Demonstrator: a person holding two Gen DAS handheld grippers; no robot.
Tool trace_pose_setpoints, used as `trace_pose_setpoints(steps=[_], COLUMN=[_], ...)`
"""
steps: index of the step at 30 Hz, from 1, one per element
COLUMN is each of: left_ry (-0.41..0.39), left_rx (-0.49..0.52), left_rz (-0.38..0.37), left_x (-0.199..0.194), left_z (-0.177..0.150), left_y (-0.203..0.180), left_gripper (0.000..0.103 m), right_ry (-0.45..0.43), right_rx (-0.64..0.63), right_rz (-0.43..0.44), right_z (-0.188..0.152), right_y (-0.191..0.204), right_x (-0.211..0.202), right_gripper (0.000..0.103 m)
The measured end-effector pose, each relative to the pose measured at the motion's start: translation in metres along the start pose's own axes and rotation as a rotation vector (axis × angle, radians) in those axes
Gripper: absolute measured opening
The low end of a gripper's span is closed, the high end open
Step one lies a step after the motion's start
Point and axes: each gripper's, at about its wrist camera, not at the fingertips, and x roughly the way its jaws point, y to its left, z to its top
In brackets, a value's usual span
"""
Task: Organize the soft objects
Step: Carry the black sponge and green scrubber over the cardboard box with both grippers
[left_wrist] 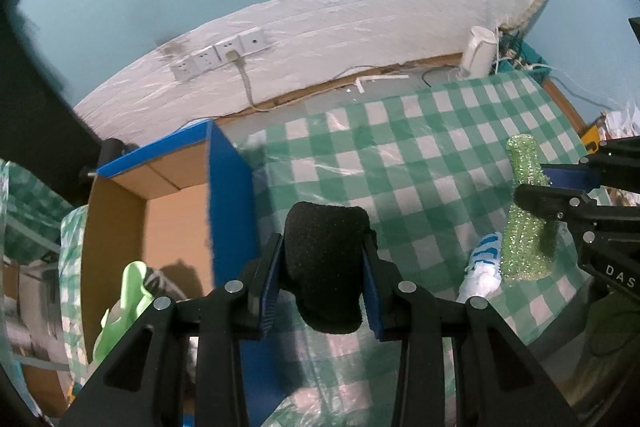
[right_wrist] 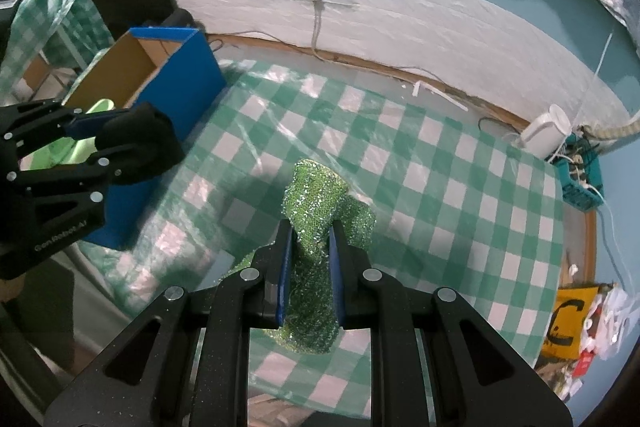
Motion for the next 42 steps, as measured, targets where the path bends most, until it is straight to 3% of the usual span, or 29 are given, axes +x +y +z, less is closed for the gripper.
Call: trace_pose_setpoints(steps=[20, 42], left_ry=[-0.046, -0.017], left_rx=[-0.127, -0.286], left_rz=[0.085, 0.139], left_x=[-0.033, -0.031], left_z=[-0.029, -0.070], left_y=[0.072, 0.152], left_gripper=[0.036, 0.036], right_ry=[-0.061, -0.045], right_rx=[-0.119, -0.245], right_rz=[0.061, 0.149], right_z=[0.051, 0.097], right_y=[0.078, 0.175], right_x=[-0.015, 0.003], right_gripper=[0.016, 0.016])
